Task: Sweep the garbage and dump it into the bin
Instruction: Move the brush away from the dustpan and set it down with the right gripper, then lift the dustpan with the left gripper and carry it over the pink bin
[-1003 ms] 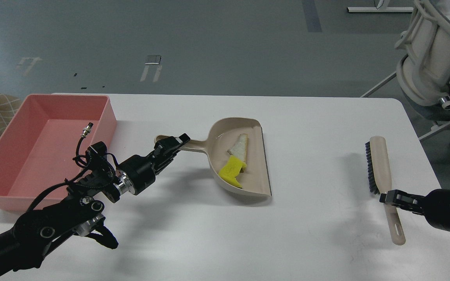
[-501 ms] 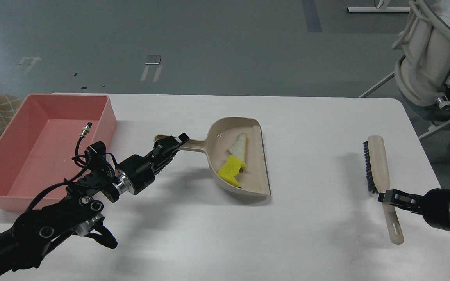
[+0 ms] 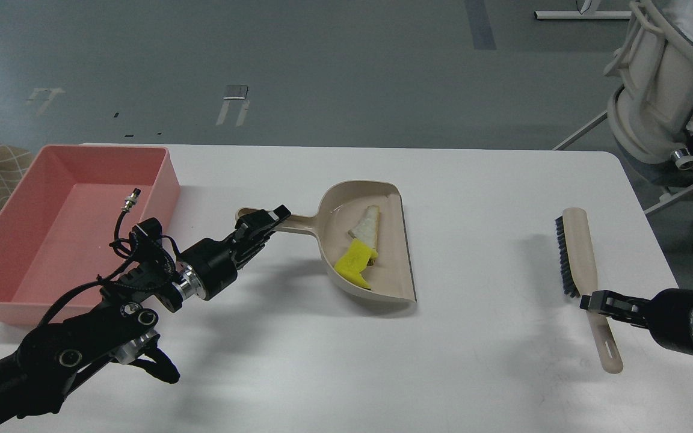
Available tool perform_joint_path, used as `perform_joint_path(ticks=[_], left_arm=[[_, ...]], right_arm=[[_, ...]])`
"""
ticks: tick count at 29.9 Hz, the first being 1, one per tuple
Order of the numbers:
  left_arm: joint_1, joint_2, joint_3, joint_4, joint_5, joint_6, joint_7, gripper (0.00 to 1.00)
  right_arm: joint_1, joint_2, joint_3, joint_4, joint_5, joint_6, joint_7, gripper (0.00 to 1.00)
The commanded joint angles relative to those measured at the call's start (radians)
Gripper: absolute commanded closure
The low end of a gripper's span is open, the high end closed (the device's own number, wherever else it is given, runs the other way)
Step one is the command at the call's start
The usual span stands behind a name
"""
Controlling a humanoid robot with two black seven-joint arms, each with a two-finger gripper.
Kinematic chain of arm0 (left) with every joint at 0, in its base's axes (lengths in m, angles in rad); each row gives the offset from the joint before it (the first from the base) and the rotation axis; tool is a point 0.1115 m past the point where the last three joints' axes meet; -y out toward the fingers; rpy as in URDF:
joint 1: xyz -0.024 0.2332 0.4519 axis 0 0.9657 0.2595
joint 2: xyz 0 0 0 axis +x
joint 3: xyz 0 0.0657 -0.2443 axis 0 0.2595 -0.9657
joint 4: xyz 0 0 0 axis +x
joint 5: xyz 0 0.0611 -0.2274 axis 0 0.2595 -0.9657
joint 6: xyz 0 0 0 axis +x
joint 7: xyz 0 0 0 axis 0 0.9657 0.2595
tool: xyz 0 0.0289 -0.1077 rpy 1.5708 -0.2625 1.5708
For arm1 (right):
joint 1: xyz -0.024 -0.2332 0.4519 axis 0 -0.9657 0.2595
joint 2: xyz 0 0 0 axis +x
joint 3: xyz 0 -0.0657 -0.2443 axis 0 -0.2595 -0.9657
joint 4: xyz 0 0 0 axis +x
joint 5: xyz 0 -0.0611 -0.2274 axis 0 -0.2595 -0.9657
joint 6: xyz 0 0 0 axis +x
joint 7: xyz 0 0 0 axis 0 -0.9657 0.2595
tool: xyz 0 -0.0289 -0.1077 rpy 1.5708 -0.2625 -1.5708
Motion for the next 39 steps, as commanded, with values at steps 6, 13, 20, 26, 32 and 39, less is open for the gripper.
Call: perform_joint_path(ticks=[6,13,20,26,32,39], left_arm=[[0.001,0.001,0.000,-0.002,0.000,0.000,0.000,0.97],[-0.001,0.001,0.000,-0.002,-0.002,0.002,0.000,0.97],[-0.001,0.002,-0.002,-0.002,-0.002,0.000,0.000,0.97],[-0.001,0.005,-0.002,-0.002,-0.005,0.000,-0.002,0.97],[-0.002,0.008,-0.004,-0.003,-0.006,0.000,-0.002,0.97],[-0.002,0.011,-0.004,-0.009,-0.009,0.000,-0.005,0.97]], right_arm=[[-0.001,0.000,0.007,0.001,0.001,0.000,0.000,0.65],[0.005,0.001,0.083,-0.002,0.004,0.000,0.000,0.60],[0.022,0.015,0.290,0.017,0.010,0.000,0.006,0.26],[0.022,0.211,0.545,0.000,0.021,0.000,0.003,0.01],[0.023,0.422,0.730,-0.041,0.022,0.000,0.002,0.00],[0.031,0.711,0.915,-0.132,0.052,0.000,0.008,0.00]])
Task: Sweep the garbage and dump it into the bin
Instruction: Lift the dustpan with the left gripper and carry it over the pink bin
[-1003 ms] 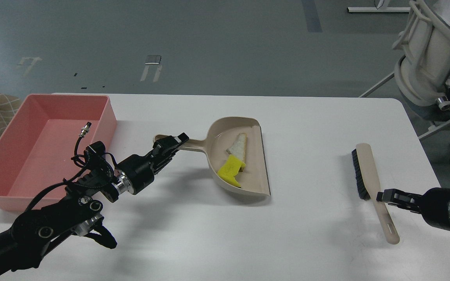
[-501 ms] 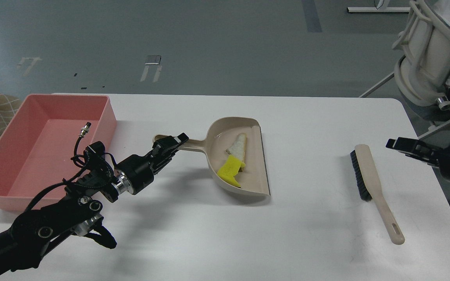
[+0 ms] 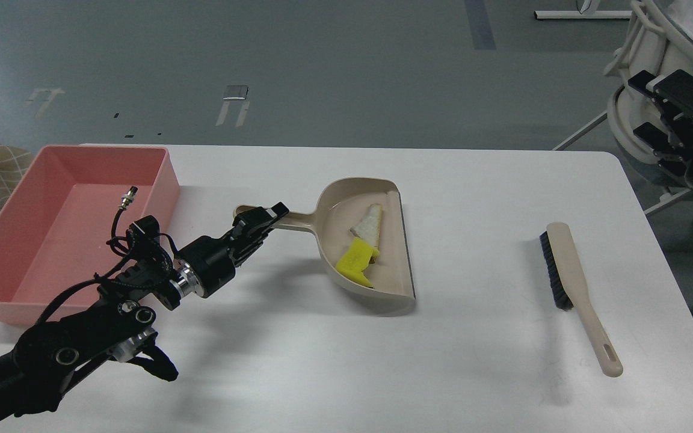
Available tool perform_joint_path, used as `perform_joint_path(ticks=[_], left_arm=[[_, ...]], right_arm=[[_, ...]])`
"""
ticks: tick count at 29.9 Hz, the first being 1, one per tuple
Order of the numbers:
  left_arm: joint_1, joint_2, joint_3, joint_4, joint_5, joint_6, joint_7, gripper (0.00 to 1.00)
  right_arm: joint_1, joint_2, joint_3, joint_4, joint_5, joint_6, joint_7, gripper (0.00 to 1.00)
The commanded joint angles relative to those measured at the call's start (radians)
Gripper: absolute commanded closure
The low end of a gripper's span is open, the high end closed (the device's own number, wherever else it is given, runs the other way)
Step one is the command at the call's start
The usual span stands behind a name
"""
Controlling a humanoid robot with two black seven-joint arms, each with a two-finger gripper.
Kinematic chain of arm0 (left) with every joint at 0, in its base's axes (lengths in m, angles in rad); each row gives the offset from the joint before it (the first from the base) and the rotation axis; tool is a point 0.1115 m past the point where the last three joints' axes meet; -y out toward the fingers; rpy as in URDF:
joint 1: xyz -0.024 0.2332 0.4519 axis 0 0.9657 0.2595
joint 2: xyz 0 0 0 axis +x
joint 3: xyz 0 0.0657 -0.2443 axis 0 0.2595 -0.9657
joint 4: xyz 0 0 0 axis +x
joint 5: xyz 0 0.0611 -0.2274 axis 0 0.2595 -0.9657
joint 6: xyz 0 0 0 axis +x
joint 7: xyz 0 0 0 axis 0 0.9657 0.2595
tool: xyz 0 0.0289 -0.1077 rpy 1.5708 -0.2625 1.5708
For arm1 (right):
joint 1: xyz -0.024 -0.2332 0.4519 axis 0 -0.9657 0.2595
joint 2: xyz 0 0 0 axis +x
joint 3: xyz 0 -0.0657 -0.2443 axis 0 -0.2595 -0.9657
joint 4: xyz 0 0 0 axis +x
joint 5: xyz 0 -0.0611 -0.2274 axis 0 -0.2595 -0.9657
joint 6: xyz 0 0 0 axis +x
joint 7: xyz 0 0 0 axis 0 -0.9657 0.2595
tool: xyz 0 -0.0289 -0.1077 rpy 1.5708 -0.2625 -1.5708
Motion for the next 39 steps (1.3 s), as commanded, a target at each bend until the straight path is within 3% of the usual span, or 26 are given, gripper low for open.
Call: perform_joint_path(ticks=[1,11,14,21,32,39], left_arm=[[0.000,-0.001,0.000,-0.001,-0.003,0.000,-0.002,0.97],[-0.001,0.008,-0.017,-0.031,-0.003,-0.002,-0.001,0.97],[-0.001,0.019,-0.037,-0.036,-0.003,-0.008,-0.002,0.97],[0.002,0.055,-0.077,-0.065,-0.009,-0.025,-0.004,0.97],[0.042,0.172,-0.132,-0.174,-0.132,-0.042,-0.019,0.97],[0.059,0.259,-0.143,-0.176,-0.267,-0.081,-0.073,0.98]], right_arm=[[0.005,0.120,0.079,-0.066,0.038,0.000,0.007,0.00],[0.104,0.210,0.099,-0.270,0.402,0.000,0.022,0.00],[0.155,0.262,0.096,-0.360,0.434,0.000,0.120,0.00],[0.186,0.313,0.055,-0.453,0.433,0.000,0.258,0.00],[0.160,0.305,0.047,-0.562,0.434,0.000,0.280,0.00],[0.125,0.302,0.047,-0.563,0.434,0.000,0.280,0.00]])
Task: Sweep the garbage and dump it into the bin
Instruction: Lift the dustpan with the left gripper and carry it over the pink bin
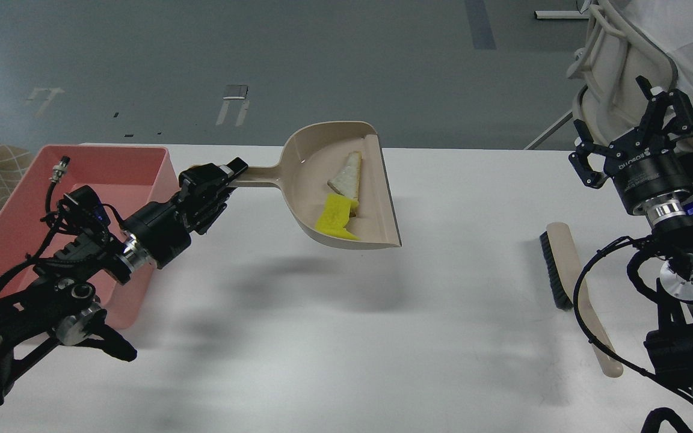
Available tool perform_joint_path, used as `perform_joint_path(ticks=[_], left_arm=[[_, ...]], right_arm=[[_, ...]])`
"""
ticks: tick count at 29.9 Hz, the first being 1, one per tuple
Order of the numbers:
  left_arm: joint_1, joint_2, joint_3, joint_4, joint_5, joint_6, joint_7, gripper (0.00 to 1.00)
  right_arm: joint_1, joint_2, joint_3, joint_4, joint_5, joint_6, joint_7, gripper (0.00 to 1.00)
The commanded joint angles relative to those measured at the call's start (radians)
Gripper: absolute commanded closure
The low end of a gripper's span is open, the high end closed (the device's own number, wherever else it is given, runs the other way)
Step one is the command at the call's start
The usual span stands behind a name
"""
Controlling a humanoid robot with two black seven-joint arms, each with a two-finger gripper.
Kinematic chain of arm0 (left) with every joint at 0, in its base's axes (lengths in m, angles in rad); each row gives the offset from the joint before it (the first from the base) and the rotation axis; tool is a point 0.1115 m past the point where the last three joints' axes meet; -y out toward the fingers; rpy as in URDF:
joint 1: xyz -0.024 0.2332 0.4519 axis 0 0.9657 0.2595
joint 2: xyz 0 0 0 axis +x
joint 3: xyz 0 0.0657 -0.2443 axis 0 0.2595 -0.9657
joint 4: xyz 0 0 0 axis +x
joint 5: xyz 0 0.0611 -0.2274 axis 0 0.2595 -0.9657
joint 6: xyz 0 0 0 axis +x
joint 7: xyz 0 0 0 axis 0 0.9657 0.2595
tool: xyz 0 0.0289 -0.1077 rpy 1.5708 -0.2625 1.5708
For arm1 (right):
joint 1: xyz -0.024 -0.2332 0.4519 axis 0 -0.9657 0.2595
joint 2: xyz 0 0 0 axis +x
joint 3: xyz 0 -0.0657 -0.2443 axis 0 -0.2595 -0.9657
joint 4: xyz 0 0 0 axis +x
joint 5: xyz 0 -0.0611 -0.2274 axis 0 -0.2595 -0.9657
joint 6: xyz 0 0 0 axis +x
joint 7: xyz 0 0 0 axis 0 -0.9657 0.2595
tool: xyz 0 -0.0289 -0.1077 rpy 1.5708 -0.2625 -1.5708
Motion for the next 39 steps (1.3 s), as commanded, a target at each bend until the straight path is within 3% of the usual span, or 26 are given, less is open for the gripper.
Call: perform_joint_path(ticks=[1,12,20,33,39], left_arm=[[0.012,0.037,-0.018,0.000,-0.064,-0.023,-0.017,0.98],[0.161,0.074,-0.187,0.001,-0.143,-0.066,-0.024,0.97],[0.333,0.113,-0.432,0.006,-0.145,-0.147,-0.027,0.97],[0.646,0.189,-0.711,0.004,-0.139,-0.201,-0.031,0.97],[0.773,0.189,-0.862,0.007,-0.136,-0.242,-0.031,0.98]], right_arm=[[-0.011,-0.001,0.000,0.001,0.001,0.000,0.001,0.00],[-0.022,-0.002,0.000,0.004,0.000,0.000,0.003,0.00],[-0.060,-0.013,0.002,0.009,0.001,0.000,0.006,0.00],[-0.072,-0.015,0.002,0.009,0.001,0.000,0.006,0.00],[-0.086,-0.024,0.002,0.000,0.000,0.000,0.040,0.00]])
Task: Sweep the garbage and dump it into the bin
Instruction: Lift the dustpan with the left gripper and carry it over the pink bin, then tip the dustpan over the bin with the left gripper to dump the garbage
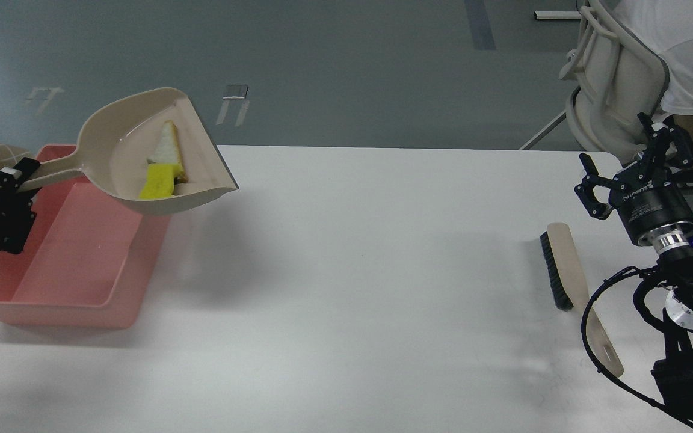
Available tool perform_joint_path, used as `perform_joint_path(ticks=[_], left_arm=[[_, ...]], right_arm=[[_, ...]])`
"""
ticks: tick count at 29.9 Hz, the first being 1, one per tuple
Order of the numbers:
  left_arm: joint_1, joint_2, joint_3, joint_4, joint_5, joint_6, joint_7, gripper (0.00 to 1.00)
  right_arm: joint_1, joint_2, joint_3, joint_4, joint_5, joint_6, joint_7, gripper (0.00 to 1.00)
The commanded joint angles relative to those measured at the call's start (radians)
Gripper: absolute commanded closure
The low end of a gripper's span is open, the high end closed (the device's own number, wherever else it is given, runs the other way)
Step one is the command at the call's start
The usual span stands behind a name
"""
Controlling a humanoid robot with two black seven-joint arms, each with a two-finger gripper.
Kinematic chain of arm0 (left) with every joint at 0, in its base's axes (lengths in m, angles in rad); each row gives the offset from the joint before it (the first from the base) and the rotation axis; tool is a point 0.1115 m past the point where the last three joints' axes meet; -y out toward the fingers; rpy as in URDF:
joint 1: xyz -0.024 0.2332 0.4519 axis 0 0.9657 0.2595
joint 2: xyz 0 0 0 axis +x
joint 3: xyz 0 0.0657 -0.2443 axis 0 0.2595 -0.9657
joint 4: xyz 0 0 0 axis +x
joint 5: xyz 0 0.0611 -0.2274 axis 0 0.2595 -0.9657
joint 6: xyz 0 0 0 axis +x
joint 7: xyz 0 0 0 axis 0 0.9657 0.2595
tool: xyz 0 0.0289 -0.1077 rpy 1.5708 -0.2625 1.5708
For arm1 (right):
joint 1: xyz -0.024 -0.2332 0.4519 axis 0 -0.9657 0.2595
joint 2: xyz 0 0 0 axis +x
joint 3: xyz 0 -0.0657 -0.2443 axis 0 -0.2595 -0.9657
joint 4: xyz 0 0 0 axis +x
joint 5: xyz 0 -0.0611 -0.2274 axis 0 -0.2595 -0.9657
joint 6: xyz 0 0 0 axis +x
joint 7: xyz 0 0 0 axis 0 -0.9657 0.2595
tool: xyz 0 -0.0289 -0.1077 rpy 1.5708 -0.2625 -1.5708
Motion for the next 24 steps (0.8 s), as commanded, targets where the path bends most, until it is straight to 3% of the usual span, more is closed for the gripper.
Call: perform_joint_path(ticks=[1,9,24], left_arm=[[0.064,0.001,-0.064,0.002,0.003,-0.008,0.000,0.98],[0.228,0.011,-0.206,0.008,0.013,-0.014,0.000,0.97],[0.237,0.024,-0.213,0.070,0.185,-0.016,0.000,0.97]], right_arm=[[-0.003,-0.010,0.000,-0.004,-0.001,0.000,0.014,0.00],[-0.011,-0.066,0.000,-0.002,0.000,0.000,0.015,0.00],[-0.023,-0.069,0.000,-0.001,0.006,0.000,0.020,0.00]])
